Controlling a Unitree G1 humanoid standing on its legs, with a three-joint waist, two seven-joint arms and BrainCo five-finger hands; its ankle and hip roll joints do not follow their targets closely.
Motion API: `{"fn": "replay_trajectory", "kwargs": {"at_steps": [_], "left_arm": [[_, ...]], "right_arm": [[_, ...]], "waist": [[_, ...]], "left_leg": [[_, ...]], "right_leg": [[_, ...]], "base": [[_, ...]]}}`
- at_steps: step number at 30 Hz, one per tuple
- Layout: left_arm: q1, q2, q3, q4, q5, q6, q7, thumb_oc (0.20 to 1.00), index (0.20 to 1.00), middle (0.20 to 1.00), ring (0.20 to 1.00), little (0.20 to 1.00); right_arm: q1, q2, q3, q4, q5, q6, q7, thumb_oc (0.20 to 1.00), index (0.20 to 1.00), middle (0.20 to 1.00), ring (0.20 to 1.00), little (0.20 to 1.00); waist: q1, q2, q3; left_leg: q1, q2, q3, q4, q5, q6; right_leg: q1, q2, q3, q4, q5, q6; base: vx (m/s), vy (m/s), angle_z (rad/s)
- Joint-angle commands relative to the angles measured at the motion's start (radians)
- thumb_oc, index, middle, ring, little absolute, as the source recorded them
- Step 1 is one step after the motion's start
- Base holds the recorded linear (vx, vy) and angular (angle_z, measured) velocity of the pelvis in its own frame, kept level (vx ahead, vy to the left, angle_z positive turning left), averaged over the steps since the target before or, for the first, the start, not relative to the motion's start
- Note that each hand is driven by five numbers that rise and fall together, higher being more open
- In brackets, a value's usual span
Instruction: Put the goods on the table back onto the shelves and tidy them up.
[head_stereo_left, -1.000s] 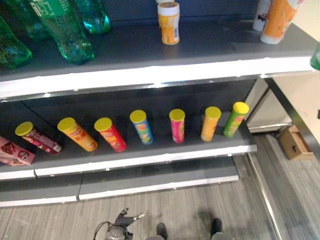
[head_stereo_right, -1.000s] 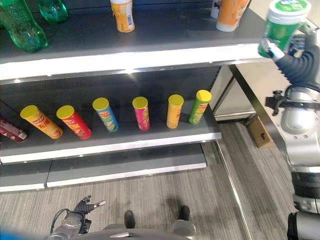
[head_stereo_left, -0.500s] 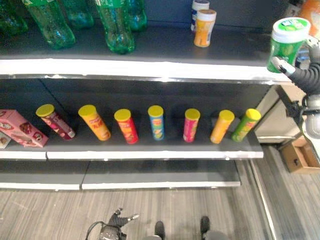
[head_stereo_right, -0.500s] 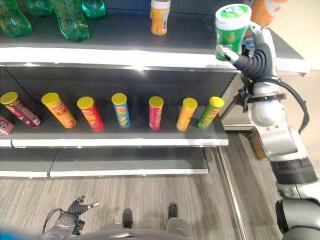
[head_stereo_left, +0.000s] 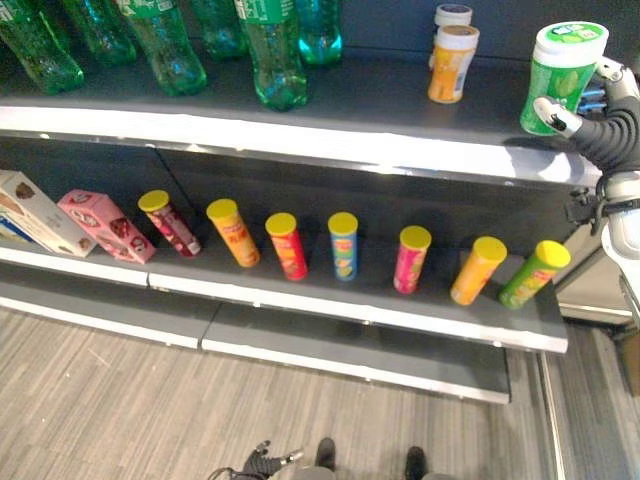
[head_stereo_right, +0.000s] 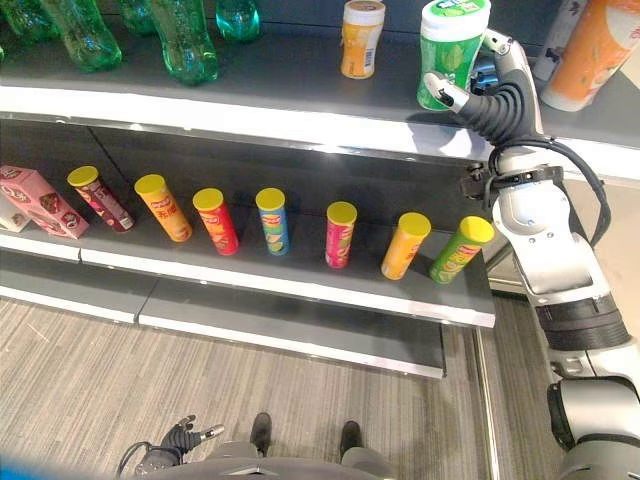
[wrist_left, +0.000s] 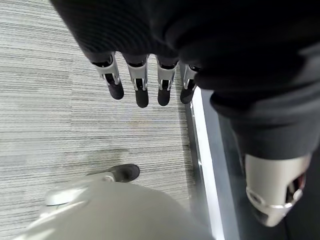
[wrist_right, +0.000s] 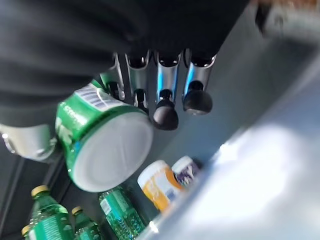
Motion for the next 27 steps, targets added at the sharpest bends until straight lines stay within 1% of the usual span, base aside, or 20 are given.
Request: {"fn": "replay_trajectory", "kwargs": {"at_steps": [1,9,12,21,24,25,27], "left_arm": [[-0.056,0.056,-0.035,0.066,0.017,-0.007,0.022,1.000,1.000,1.000,1.000,1.000],[-0.055,0.045,-0.052,0.083,0.012,-0.006,0.029,1.000,1.000,1.000,1.000,1.000],[-0.062,0.044,-0.054,0.090,0.007,0.001,0.031,1.000,1.000,1.000,1.000,1.000],[-0.066,0.057,-0.054,0.070,-0.005,-0.003,0.030,1.000,1.000,1.000,1.000,1.000],[-0.067,0.058,-0.058,0.064,-0.006,-0.002,0.031,1.000,1.000,1.000,1.000,1.000],[-0.077,0.066,-0.067,0.062,0.002,-0.018,0.037,1.000,1.000,1.000,1.000,1.000],[-0.083,0.072,-0.072,0.061,-0.005,-0.023,0.019,1.000,1.000,1.000,1.000,1.000]], "right_arm": [[-0.108,0.009,0.013,0.055,0.097,-0.041,-0.013,0.200,0.200,0.200,0.200,0.200],[-0.196,0.012,0.081,0.140,0.122,-0.034,-0.007,0.200,0.200,0.200,0.200,0.200],[-0.201,0.031,0.094,0.153,0.121,-0.032,-0.007,0.200,0.200,0.200,0.200,0.200],[-0.221,0.073,0.130,0.179,0.093,-0.016,-0.003,0.200,0.200,0.200,0.200,0.200],[-0.234,0.091,0.158,0.220,0.071,-0.004,-0.002,0.200,0.200,0.200,0.200,0.200],[-0.228,0.115,0.166,0.234,0.067,-0.007,-0.002,0.200,0.200,0.200,0.200,0.200],[-0.254,0.124,0.180,0.250,0.069,-0.003,0.003,0.200,0.200,0.200,0.200,0.200]], "waist": [[0.032,-0.075,-0.044],[0.045,-0.079,-0.048],[0.050,-0.080,-0.051],[0.053,-0.077,-0.053],[0.054,-0.076,-0.052],[0.049,-0.076,-0.052],[0.047,-0.077,-0.052]], "left_leg": [[0.030,-0.003,0.035,0.007,-0.103,-0.022],[0.029,-0.005,0.023,0.007,-0.102,-0.024],[0.026,-0.006,0.017,0.007,-0.102,-0.023],[0.027,-0.009,0.016,0.007,-0.105,-0.020],[0.029,-0.008,0.019,0.007,-0.106,-0.019],[0.029,-0.007,0.020,0.007,-0.107,-0.018],[0.029,-0.007,0.023,0.007,-0.108,-0.018]], "right_leg": [[0.002,-0.059,0.022,0.040,-0.122,0.031],[0.013,-0.065,-0.004,0.044,-0.128,0.030],[0.013,-0.067,-0.013,0.046,-0.129,0.030],[0.013,-0.072,-0.016,0.048,-0.128,0.031],[0.012,-0.073,-0.016,0.048,-0.128,0.030],[0.011,-0.073,-0.015,0.050,-0.128,0.030],[0.010,-0.073,-0.010,0.050,-0.127,0.030]], "base": [[0.02,-0.012,0.05],[0.02,-0.008,0.11],[0.02,-0.001,0.05],[0.01,0.006,0.04],[0.00,0.000,0.00],[0.00,0.000,0.00],[0.00,0.000,0.00]]}}
